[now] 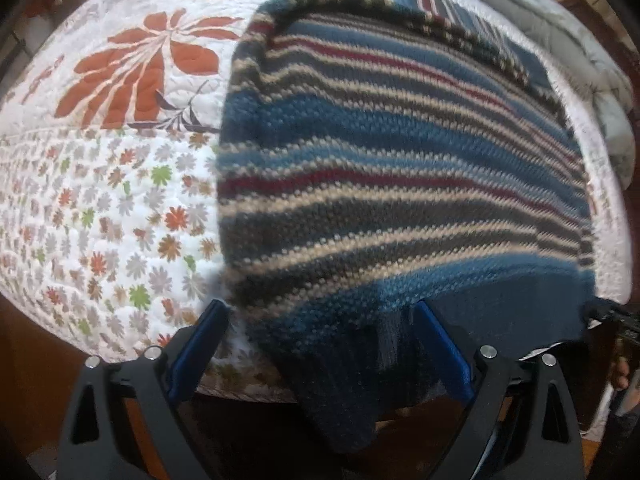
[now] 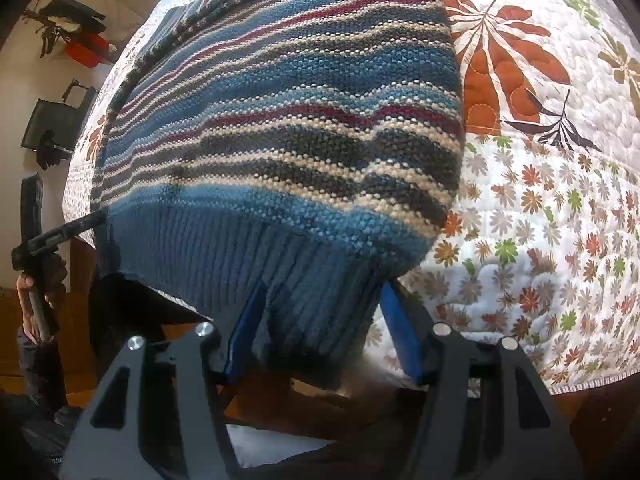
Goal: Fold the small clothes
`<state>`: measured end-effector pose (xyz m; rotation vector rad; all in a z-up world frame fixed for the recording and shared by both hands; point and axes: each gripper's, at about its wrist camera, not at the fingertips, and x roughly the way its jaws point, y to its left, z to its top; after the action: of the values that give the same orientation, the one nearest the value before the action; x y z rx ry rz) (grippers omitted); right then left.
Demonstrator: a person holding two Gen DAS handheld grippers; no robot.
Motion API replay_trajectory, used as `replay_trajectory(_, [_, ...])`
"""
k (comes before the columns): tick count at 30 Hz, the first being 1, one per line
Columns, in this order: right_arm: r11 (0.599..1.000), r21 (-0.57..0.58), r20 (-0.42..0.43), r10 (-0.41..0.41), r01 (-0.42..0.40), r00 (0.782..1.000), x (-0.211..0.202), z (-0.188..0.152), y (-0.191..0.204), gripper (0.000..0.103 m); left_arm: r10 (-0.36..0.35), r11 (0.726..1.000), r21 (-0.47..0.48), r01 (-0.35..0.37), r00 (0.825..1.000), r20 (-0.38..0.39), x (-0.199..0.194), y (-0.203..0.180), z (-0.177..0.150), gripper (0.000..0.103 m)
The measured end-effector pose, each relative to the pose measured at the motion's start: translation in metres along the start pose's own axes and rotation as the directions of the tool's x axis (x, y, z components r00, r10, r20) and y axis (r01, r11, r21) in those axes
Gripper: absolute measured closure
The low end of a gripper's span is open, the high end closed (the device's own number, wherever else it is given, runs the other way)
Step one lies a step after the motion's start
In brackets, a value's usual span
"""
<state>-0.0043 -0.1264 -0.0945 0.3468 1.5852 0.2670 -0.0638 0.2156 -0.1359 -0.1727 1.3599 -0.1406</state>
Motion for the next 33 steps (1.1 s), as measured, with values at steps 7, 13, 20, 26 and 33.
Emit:
replay_trajectory(7, [0.999,0.02,-0.012,0.031,-0.03,0.999,0.003,0.0,-0.011,0.044,-0.012,0.999,-0.043,0.011,1.0,-0.019,0.001,0.021,0.009,0.009])
replay_trajectory(13, [0.999,0.009,-0.01,0.054,-0.054,0.998,0.004,0.001,-0.007,0.048,-0.041,0.999,0.0,0.041,0.998,-0.045,0.007,0.004,0.012,0.01])
replay_trajectory(20, [0.999,0.018,-0.018,0.051,-0.05,0.999,0.006,0.003,-0.009,0.056,-0.046,0.998,0.035,0.048,0.997,-0.056,0.016,-0.03,0.009,0.02])
replay_trajectory(26, [0.995,0.022,-0.013,0.096,-0.095,0.995,0.005,0.003,-0.01,0.086,-0.016,1.0,-0.021,0.016,0.999,-0.036,0.018,-0.014,0.023,0.086])
replay_trajectory(33, [0.996,-0.034,0.012,0.086,-0.085,0.996,-0.006,0.003,-0.001,0.087,-0.015,1.0,0.003,0.015,1.0,-0.017,0.005,-0.013,0.023,0.091])
